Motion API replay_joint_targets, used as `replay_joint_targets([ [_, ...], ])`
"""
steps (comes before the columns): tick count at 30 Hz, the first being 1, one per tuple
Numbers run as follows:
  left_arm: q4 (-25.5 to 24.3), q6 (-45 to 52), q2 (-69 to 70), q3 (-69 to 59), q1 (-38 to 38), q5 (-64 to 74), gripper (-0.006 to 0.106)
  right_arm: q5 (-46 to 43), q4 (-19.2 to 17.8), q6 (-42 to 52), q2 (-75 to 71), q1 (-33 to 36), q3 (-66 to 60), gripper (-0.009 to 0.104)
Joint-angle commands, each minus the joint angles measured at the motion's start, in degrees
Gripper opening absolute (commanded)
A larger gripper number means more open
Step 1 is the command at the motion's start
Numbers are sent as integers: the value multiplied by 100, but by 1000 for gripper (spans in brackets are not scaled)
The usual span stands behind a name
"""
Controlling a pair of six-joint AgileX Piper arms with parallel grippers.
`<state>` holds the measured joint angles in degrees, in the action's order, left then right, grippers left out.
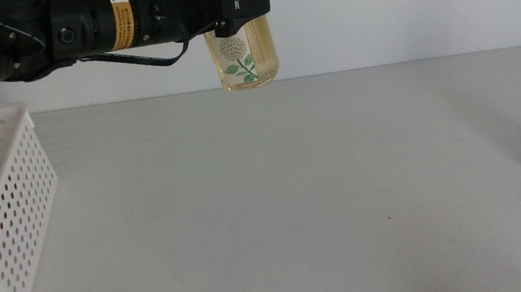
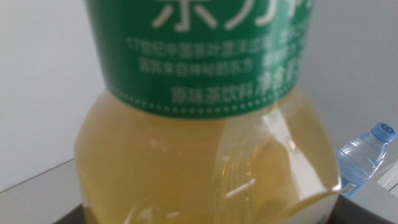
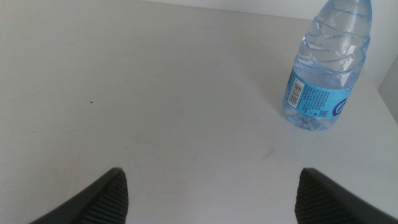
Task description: Use arms to grab the bottles and put them into the dustbin to the left of the table.
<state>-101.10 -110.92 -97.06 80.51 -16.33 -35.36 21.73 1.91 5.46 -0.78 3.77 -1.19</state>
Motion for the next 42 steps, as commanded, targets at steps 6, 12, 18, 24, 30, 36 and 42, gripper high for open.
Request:
replay_joint_targets([
  [6,997,1477,405,154,-148,785,-2,-365,-43,51,-119,-31,12,82],
  [12,2915,3593,405,-94,-329,1712,-2,-365,-48,51,-119,-31,12,82],
  [18,4754,6110,410,-94,-495,3344,-2,-365,-48,51,-119,-31,12,82],
  [24,6941,8611,485,112,-271,4660,-2,-365,-48,51,-119,-31,12,82],
  [30,9380,11292,562,803,390,6343,-2,-365,-48,51,-119,-31,12,82],
  [36,10997,13080,567,1741,1237,8301,-2,-365,-48,51,-119,-31,12,82],
  [42,10980,13075,567,2144,2138,9256,-2,-365,-48,51,-119,-31,12,82],
])
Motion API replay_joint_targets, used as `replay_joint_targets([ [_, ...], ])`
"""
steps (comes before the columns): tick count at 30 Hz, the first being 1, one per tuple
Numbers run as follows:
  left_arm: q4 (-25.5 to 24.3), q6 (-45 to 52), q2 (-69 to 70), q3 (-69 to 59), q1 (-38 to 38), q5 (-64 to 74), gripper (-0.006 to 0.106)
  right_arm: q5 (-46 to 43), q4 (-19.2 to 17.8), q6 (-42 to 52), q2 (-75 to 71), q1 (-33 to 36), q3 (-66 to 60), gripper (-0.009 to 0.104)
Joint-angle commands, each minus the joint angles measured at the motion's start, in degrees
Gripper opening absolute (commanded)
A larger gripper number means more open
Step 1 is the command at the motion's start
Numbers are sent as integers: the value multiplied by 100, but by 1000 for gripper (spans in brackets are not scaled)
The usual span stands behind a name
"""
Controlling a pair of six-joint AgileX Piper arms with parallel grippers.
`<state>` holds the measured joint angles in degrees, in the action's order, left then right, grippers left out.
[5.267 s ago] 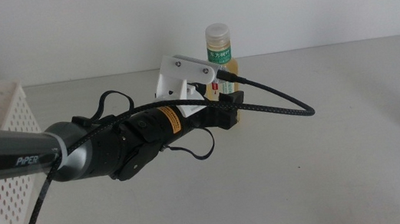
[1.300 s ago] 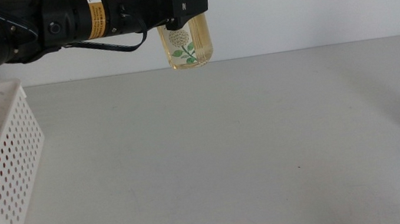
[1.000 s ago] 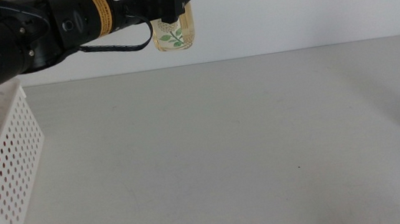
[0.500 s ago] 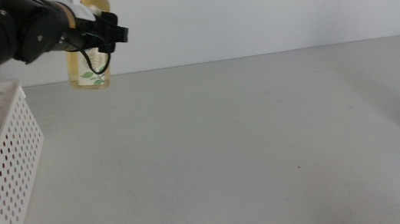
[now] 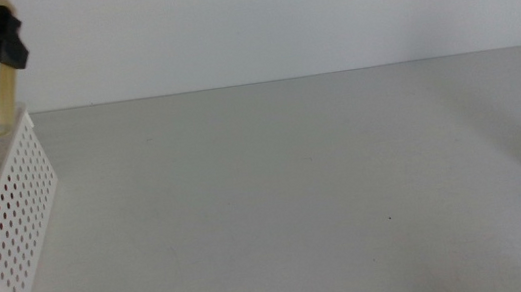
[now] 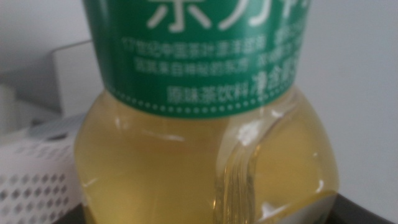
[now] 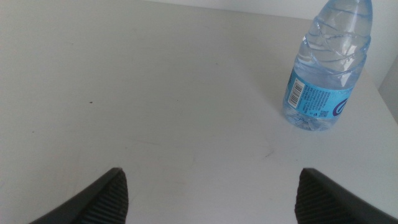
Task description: Use arms to grab the bottles and put them into the dustbin to the left of the table.
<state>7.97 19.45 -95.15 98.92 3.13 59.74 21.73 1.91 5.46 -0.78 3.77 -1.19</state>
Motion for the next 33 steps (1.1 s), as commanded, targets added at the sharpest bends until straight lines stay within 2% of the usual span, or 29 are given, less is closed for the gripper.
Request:
replay_joint_targets([
  [1,73,38,376,303,339,-183,-2,-365,-48,51,-119,-31,12,82],
  [10,-157,43,363,297,1209,553,-2,-365,-48,51,-119,-31,12,82],
  [19,-391,-112,324,-601,1477,173,-2,-365,-48,51,-119,-31,12,82],
  [24,-332,-118,146,-1271,1465,-423,-2,-365,-48,51,-119,-31,12,82],
  [33,165,-145,-512,-1551,1465,-235,-1,-365,-48,51,-119,-31,12,82],
])
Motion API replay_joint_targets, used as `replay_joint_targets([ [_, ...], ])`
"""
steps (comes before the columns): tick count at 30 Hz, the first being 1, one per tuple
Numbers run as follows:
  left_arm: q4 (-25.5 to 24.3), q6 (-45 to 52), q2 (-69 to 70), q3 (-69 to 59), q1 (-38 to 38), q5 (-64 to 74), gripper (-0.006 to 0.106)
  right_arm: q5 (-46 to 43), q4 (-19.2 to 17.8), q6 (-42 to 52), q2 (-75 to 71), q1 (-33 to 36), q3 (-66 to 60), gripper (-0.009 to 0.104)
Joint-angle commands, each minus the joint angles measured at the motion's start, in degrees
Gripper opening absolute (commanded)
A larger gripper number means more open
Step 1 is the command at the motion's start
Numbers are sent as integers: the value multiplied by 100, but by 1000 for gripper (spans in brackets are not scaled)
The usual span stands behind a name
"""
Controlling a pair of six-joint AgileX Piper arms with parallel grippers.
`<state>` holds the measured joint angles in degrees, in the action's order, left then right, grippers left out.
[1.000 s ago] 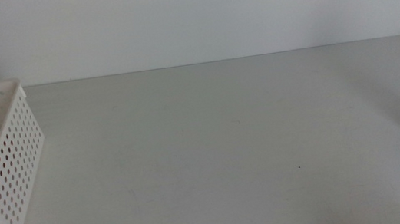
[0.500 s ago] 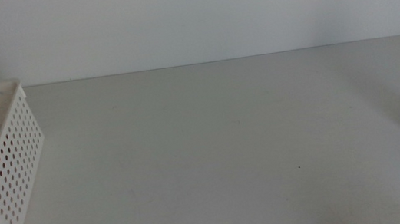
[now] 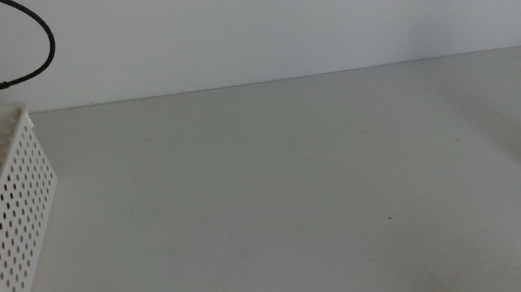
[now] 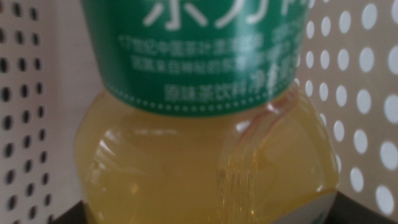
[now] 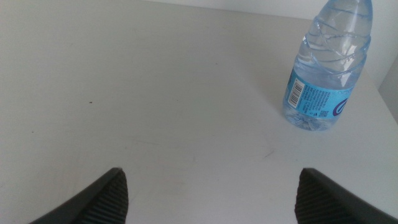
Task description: Use arms to grab the bottles and put them into the dustbin to the left of the table.
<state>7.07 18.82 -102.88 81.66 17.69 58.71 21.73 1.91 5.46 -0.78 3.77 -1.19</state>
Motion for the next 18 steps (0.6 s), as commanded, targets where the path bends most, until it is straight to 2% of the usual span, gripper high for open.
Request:
replay_joint_targets([
  [1,315,-77,198,176,9,-109,0,-365,-48,51,-119,-31,12,82],
  [5,360,-70,70,176,7,-85,8,-365,-48,51,-119,-31,12,82],
  [7,354,-18,70,176,7,-98,17,-365,-48,51,-119,-31,12,82],
  [8,354,41,70,176,7,-117,27,-365,-48,51,-119,-31,12,82],
  [11,354,64,70,176,7,-117,48,-365,-48,51,-119,-31,12,82],
  [12,354,64,70,176,7,-92,60,-365,-48,51,-119,-31,12,82],
  [13,371,59,70,176,7,-87,78,-365,-48,51,-119,-31,12,82],
  [16,379,59,70,182,7,-93,91,-365,-48,51,-119,-31,12,82],
  [18,373,59,114,182,7,-120,94,-365,-48,51,-119,-31,12,82],
])
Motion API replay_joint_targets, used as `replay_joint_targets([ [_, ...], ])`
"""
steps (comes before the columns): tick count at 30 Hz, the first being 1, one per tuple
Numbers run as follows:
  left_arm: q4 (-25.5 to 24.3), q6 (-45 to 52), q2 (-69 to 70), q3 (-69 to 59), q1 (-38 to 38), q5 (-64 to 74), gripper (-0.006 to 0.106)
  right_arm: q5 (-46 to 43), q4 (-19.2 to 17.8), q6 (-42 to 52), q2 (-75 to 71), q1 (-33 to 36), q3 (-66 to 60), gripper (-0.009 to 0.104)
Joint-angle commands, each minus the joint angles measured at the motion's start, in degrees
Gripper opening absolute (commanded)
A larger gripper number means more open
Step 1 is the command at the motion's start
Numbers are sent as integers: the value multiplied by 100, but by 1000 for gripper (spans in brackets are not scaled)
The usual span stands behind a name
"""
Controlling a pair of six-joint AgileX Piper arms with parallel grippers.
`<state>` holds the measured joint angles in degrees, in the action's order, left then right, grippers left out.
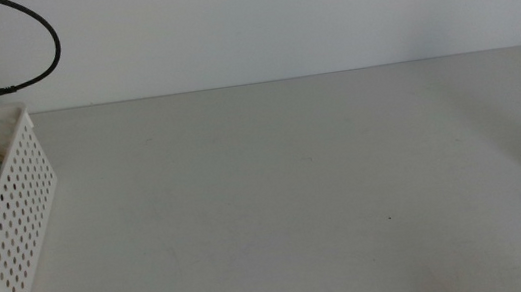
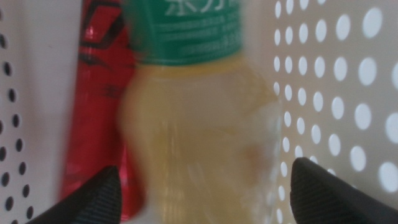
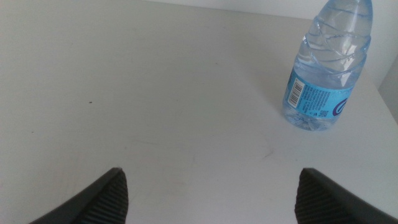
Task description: Use arms to grab the bottles and put them into the dustbin to the left of the table.
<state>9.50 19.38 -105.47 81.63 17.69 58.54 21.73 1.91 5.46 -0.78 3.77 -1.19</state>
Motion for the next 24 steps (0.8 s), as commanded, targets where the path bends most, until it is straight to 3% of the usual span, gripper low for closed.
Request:
replay_joint_targets([
  [1,125,8,404,189,7,-109,94,-365,-48,51,-119,-31,12,82],
  [13,29,283,1427,197,-328,-283,94,-365,-48,51,-119,-31,12,82],
  [24,31,303,2625,178,-2153,-1279,93,-365,-48,51,-119,-31,12,82],
])
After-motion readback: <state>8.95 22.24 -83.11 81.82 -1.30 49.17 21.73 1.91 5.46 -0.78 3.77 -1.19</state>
